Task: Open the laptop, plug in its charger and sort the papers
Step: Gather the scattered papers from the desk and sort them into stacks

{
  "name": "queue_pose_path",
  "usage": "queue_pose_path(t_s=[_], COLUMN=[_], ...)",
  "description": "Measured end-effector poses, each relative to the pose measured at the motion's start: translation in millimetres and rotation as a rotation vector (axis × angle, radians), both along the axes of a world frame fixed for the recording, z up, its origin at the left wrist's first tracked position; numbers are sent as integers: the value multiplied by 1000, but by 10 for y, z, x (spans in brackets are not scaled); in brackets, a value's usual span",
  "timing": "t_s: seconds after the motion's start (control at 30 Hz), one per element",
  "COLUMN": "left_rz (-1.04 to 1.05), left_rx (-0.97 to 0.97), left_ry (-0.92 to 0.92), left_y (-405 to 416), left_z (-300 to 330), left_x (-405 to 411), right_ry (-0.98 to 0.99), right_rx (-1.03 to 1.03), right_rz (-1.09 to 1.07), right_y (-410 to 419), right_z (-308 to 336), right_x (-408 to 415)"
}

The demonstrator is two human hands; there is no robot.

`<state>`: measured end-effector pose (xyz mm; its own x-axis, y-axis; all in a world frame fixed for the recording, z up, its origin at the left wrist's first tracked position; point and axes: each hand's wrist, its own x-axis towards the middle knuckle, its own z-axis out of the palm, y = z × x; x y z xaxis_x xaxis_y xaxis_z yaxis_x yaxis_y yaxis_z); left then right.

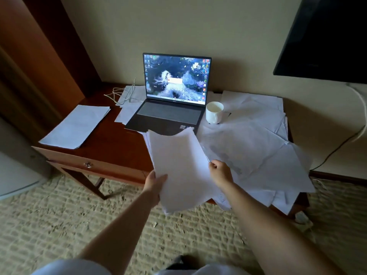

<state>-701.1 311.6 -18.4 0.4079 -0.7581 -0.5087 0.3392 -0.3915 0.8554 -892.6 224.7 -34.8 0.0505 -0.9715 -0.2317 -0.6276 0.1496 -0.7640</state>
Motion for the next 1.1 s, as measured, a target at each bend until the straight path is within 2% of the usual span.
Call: queue_pose_path(t_s=[0.1, 0.23, 0.33, 0.53, 0.63, 0.67, 0.8, 0.87, 0.93, 1.03, 1.1], left_rz=[-58, -26, -5, -16, -14, -13, 37, 60, 41, -42, -55], left_rx=[58, 101, 94, 117, 154, 171, 247, 249, 242, 244, 249], left_ry=[-67, -164, -229, -290, -314, -304, -232, -132, -33, 69, 113], left_y=[-158, -302, -293, -273, -368, -401, -448, -451, -453, -472, -463], left_z=[-116, -175, -235, -339, -397, -426, -532, -559, -562, -490, -413], left_x=[-126, -209, -148, -29, -17, -13, -4, -4, 21, 63, 61], right_ry=[274, 524, 688, 824, 918, 929, 772, 604, 423, 173, 187], right_rx=[14, -54, 42, 139, 2, 56, 45, -43, -195, -343, -355], right_rz=[69, 26, 54, 170, 196, 192, 73, -125, -171, 190, 394], right_y=[-36, -160, -269, -488, -582, -588, -489, -479, -373, -107, 66], right_z=[-108, -265, -343, -469, -466, -470, -325, -336, -309, -360, -355], right_x=[-164, -386, -460, -343, -282, -293, -290, -255, -145, 32, 51])
